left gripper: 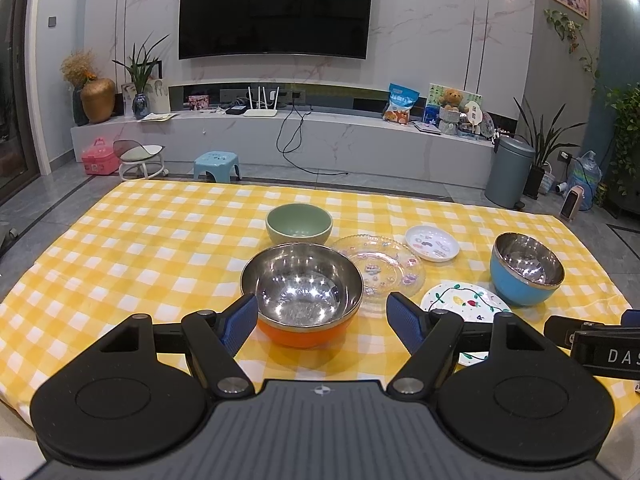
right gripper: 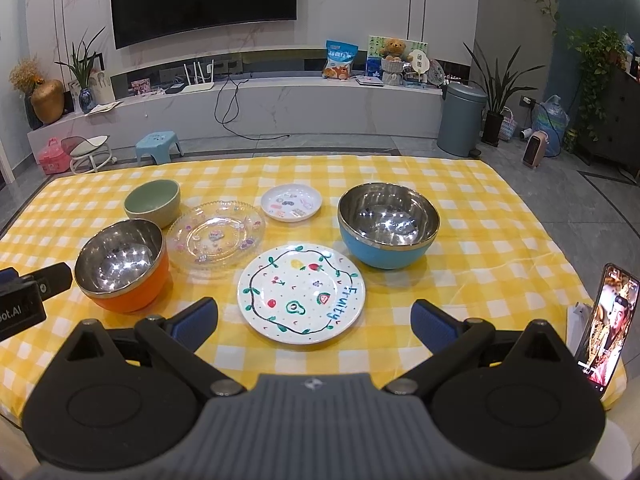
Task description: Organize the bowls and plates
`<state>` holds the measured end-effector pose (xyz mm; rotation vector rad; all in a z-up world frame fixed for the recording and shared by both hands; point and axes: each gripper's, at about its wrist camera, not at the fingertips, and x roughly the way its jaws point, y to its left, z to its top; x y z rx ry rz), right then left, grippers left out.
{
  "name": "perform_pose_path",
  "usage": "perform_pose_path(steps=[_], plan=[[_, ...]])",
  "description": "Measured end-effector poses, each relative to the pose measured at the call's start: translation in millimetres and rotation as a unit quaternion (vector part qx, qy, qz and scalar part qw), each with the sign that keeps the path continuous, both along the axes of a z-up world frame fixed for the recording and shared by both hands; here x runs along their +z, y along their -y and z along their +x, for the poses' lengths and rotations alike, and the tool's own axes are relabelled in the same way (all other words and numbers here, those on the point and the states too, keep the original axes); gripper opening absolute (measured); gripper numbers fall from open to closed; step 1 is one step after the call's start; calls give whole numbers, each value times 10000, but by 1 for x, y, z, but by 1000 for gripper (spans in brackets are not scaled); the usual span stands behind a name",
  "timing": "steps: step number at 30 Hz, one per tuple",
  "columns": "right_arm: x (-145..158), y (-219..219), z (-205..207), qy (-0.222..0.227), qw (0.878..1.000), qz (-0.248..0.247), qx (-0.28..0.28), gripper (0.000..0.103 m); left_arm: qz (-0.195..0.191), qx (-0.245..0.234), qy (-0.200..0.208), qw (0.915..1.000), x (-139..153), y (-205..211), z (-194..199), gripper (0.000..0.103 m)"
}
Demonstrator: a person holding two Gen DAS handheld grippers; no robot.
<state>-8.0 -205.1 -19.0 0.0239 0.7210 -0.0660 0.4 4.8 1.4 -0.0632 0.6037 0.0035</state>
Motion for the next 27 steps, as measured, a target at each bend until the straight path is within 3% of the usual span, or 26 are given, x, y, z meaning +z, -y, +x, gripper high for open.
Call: perform_pose_path(steps=[27], plan=[[1, -1, -5, -6, 9999, 69, 84, 101, 19, -8, -33, 10000, 0, 2, -1, 87]])
